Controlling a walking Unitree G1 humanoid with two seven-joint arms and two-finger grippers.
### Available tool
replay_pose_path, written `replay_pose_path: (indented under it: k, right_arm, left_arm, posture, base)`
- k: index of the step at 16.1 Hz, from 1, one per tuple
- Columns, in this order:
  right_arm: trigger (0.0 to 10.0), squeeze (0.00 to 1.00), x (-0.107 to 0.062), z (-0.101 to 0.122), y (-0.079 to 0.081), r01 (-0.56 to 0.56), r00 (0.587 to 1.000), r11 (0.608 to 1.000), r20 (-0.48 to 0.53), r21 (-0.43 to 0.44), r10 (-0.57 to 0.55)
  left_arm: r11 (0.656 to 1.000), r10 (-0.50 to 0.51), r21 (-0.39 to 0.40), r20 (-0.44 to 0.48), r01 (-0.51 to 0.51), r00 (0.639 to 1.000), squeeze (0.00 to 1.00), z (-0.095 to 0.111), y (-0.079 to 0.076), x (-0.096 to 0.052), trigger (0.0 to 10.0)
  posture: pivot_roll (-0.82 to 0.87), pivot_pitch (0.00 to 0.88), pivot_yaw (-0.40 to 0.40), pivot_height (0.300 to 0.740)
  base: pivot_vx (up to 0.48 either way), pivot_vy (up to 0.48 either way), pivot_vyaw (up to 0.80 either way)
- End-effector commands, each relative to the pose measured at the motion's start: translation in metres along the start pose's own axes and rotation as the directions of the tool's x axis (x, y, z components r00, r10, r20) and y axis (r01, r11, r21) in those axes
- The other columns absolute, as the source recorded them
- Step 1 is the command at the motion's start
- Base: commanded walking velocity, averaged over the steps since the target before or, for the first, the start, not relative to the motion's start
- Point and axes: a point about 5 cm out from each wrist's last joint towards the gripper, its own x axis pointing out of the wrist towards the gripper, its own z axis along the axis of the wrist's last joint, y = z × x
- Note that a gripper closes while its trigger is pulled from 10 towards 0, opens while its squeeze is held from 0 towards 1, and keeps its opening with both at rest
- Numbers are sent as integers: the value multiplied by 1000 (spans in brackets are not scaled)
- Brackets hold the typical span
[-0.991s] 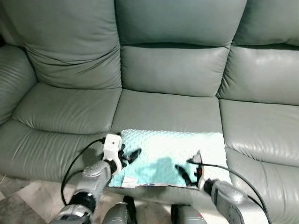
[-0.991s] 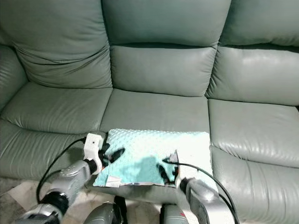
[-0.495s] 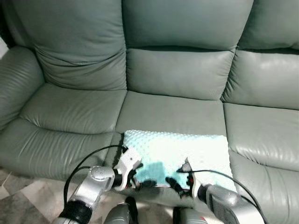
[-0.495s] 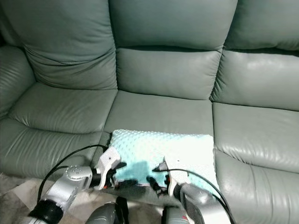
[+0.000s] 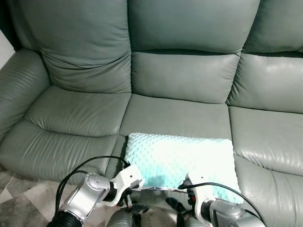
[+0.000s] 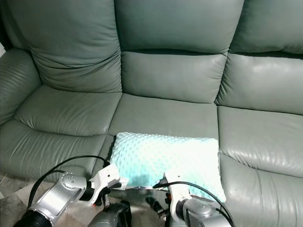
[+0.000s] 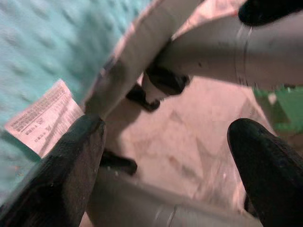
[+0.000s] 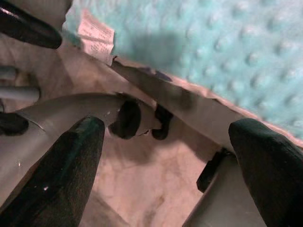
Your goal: Move the pillow to the sofa
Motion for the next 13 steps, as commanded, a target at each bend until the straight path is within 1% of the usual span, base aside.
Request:
replay_pose_path:
  k: [1, 3, 5, 6, 7, 8, 9, 10, 11, 13]
  right_arm:
    - [10000, 0, 2, -5, 2, -9, 1000, 1000, -14, 20, 9]
    - [10000, 0, 3, -8, -3, 13, 999, 1000, -29, 27, -12]
    - [10000, 0, 3, -11, -9, 24, 999, 999, -46, 35, -22]
    - [10000, 0, 1, -15, -18, 43, 997, 999, -69, 33, -40]
    - [10000, 0, 0, -19, -32, 81, 993, 997, -90, 2, -81]
    - [10000, 0, 1, -22, -39, 101, 990, 995, -99, -3, -101]
    - [10000, 0, 2, -26, -47, 126, 985, 992, -113, -16, -127]
    - [10000, 0, 3, -31, -57, 167, 976, 984, -130, -60, -174]
    - [10000, 0, 5, -34, -65, 198, 970, 978, -134, -62, -205]
    - [10000, 0, 6, -37, -70, 226, 962, 971, -140, -73, -235]
  left_arm:
    - [1000, -22, -16, -51, 22, 998, 0, -11, -5, 1, 10000]
    - [1000, -25, 7, -86, 26, 996, 0, -13, -5, 4, 10000]
    - [1000, -26, 13, -115, 28, 993, 0, -15, -5, 5, 10000]
    - [999, -42, -2, -125, 42, 991, 0, -15, -6, 5, 10000]
    - [999, -35, -6, -115, 35, 993, 0, -12, -5, 6, 10000]
    - [1000, -17, -27, -96, 14, 995, 0, -10, -3, 8, 10000]
    - [997, 7, -73, -60, -11, 998, 0, -8, 0, 13, 10000]
    - [989, 50, -140, -16, -52, 999, 0, -6, 3, 19, 10000]
    - [973, 108, -208, 19, -102, 994, 0, -7, 7, 26, 10000]
    - [949, 157, -281, 37, -141, 987, 0, -8, 10, 30, 10000]
  posture:
    - [-80, 232, 104, 740]
    - [-81, 235, 103, 740]
    - [-85, 239, 103, 740]
    - [-88, 242, 101, 740]
    - [-88, 243, 101, 740]
    - [-86, 244, 101, 740]
    - [-84, 247, 102, 740]
    - [-85, 250, 103, 740]
    - [-89, 252, 106, 740]
    - [-94, 258, 108, 740]
  base:
    - [0, 0, 0]
    - [0, 0, 0]
    - [0, 0, 0]
    - [0, 0, 0]
    - [0, 0, 0]
    - [0, 0, 0]
    - [0, 0, 0]
    - [0, 0, 0]
    - [0, 0, 0]
    - [0, 0, 0]
